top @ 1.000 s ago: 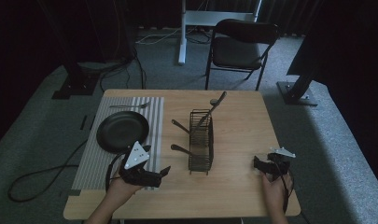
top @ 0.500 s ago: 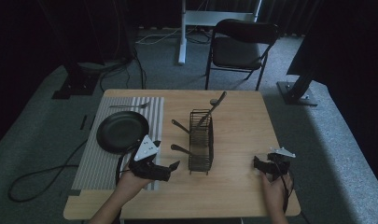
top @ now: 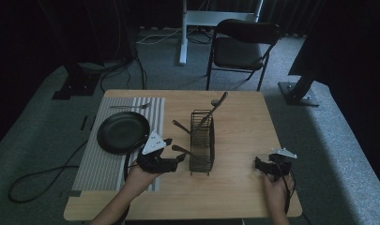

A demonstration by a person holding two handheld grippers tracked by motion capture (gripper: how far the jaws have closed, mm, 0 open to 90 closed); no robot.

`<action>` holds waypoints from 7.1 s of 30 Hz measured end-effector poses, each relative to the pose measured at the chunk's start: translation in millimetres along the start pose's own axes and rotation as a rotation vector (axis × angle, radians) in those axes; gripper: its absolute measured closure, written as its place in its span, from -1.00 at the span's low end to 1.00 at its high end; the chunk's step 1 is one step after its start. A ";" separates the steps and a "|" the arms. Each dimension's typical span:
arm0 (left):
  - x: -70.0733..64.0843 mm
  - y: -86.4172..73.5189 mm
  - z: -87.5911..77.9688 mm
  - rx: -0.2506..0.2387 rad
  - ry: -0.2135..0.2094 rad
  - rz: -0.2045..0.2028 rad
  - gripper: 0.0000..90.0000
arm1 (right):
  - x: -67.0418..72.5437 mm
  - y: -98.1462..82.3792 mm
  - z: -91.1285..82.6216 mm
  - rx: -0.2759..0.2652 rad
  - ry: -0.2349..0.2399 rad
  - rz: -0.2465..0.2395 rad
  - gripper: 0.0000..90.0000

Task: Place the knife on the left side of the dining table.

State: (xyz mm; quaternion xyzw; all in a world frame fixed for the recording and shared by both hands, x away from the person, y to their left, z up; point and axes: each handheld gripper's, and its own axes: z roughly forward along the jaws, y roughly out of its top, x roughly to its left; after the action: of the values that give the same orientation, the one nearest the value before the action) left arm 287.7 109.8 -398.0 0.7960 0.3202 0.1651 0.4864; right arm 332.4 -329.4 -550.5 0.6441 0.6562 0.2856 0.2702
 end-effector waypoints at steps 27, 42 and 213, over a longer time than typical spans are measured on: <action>-4.0 6.6 1.2 -0.020 -0.123 -0.024 0.86 | 0.0 0.0 0.0 0.000 0.000 0.000 -0.74; -4.5 18.1 -14.6 -0.051 -0.095 0.012 0.86 | 0.0 0.0 0.0 0.000 0.000 0.001 -0.74; 96.5 -201.8 -91.7 0.170 0.582 -0.361 -1.00 | 0.3 0.1 -0.2 0.001 -0.001 0.003 -0.74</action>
State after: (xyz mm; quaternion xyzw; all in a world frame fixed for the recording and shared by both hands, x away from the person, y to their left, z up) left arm 236.1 300.7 -537.0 0.6839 0.5934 0.2692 0.3281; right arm 332.3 -329.1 -550.3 0.6453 0.6552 0.2856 0.2698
